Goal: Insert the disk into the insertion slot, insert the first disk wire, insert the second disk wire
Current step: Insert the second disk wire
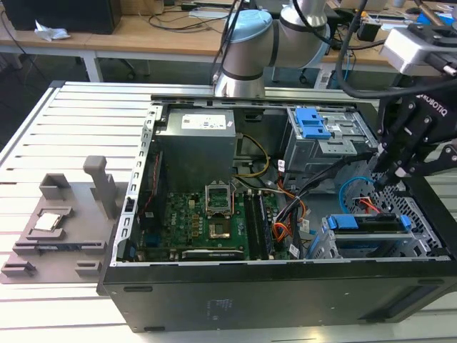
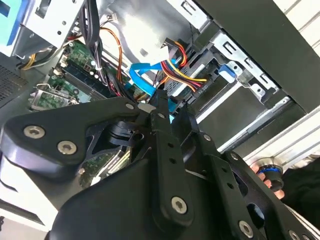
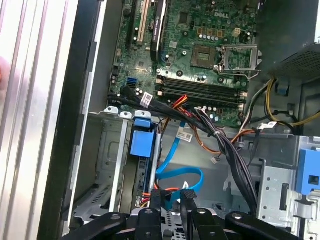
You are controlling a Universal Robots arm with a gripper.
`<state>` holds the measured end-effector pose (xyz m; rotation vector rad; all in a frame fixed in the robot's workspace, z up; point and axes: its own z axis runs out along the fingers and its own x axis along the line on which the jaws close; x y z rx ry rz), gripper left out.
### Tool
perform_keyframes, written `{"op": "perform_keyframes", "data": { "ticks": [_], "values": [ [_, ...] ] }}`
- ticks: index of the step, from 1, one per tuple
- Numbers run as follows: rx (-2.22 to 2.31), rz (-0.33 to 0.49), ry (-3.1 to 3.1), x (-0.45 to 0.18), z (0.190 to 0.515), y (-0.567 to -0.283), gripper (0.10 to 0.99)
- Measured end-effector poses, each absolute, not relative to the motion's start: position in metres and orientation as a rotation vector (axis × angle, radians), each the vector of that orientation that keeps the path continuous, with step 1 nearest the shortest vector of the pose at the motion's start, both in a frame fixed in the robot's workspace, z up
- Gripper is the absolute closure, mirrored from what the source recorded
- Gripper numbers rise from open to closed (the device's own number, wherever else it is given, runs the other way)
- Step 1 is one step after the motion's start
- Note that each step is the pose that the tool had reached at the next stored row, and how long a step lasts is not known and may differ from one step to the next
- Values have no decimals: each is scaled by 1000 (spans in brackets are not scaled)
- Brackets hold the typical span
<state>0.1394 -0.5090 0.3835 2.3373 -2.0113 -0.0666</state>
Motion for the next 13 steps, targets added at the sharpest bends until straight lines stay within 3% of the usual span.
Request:
{"op": "perform_keyframes", "data": {
  "ticks": [9,10,12,13],
  "values": [
    [2369,-60,-1966,136,377,-509,788],
    [2370,-60,-1966,136,377,-509,800],
    [2370,-60,-1966,136,377,-509,922],
    [2370,-60,-1966,136,377,-509,922]
  ]
}}
